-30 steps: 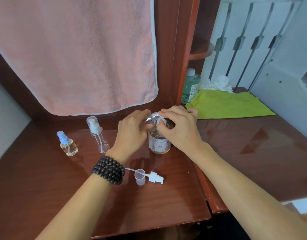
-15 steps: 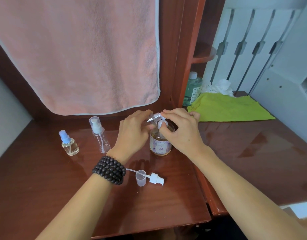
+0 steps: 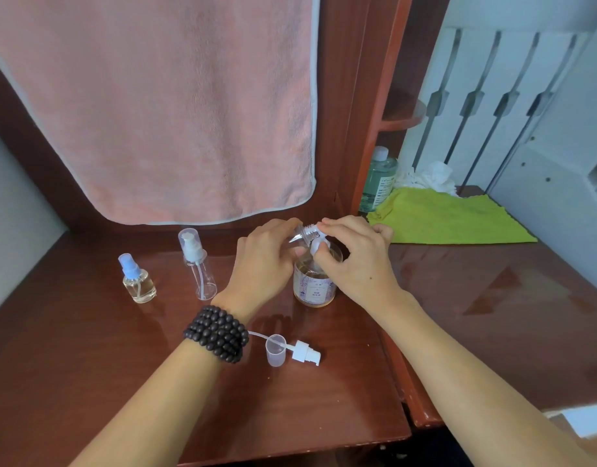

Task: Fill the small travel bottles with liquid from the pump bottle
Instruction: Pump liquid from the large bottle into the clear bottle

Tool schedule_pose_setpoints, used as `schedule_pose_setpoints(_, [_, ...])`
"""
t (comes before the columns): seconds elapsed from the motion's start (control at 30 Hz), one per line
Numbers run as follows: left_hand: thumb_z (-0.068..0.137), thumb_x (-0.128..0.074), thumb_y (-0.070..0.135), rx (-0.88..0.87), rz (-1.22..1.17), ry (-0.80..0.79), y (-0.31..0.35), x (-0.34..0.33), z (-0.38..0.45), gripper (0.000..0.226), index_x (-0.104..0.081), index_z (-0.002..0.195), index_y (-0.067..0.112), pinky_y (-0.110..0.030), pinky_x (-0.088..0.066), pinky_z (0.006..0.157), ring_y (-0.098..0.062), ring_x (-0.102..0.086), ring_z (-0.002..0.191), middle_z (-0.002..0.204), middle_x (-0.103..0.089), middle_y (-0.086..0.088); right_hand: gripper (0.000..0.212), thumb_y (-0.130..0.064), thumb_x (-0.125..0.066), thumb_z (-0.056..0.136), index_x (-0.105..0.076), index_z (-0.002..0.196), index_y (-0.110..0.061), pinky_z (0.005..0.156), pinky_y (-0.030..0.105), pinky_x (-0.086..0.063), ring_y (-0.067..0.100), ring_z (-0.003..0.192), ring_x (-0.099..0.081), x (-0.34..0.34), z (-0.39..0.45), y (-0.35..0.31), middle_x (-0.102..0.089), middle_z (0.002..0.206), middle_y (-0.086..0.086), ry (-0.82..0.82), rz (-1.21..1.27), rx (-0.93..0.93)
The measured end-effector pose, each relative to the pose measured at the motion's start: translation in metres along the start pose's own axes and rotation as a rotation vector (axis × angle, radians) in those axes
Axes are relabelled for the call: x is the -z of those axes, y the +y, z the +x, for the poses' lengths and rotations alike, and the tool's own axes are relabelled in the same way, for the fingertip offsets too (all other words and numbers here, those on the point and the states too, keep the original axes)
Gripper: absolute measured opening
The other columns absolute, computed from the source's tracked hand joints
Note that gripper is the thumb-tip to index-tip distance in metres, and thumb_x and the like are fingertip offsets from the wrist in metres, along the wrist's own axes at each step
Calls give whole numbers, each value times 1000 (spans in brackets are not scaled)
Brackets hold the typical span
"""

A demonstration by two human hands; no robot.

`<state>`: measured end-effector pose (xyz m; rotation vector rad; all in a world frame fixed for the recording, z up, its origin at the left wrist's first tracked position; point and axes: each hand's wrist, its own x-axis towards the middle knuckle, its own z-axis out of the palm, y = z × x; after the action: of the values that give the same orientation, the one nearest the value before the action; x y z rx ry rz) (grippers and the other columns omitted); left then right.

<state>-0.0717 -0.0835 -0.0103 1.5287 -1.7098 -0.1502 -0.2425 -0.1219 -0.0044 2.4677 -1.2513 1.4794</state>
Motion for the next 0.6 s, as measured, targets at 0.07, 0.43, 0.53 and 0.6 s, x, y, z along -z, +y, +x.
schedule_pose_setpoints(0.07, [82,-59,32,-1,0,3,1,1,0,37,-49,117,38,-54,-52,87,-23,-66,102,108,-67,8,24,-33,-62,79,-78,95,-25,85,46,-35,2,97,-64,0,2,0,-72,104,-14,1,2,0])
schedule_pose_setpoints(0.43, [82,-59,30,38,-35,-27,-7,-8,-3,37,-56,118,35,-53,-53,87,-23,-65,102,108,-66,8,18,-29,-67,76,-79,89,-25,83,35,-24,5,92,-64,-5,1,2,-71,94,-13,-27,-18,-18])
schedule_pose_setpoints(0.53, [83,-59,31,16,-9,-23,-4,-3,0,36,-54,118,36,-53,-52,87,-21,-64,101,107,-65,10,22,-30,-65,77,-78,94,-25,86,40,-29,4,95,-64,-2,0,0,-72,101,-12,-20,21,-28])
schedule_pose_setpoints(0.6, [83,-60,31,5,0,-18,-4,0,1,37,-53,119,36,-53,-52,87,-21,-65,102,107,-66,10,26,-31,-62,78,-78,97,-25,88,42,-31,3,98,-64,1,-1,-1,-71,106,-13,-20,39,-34])
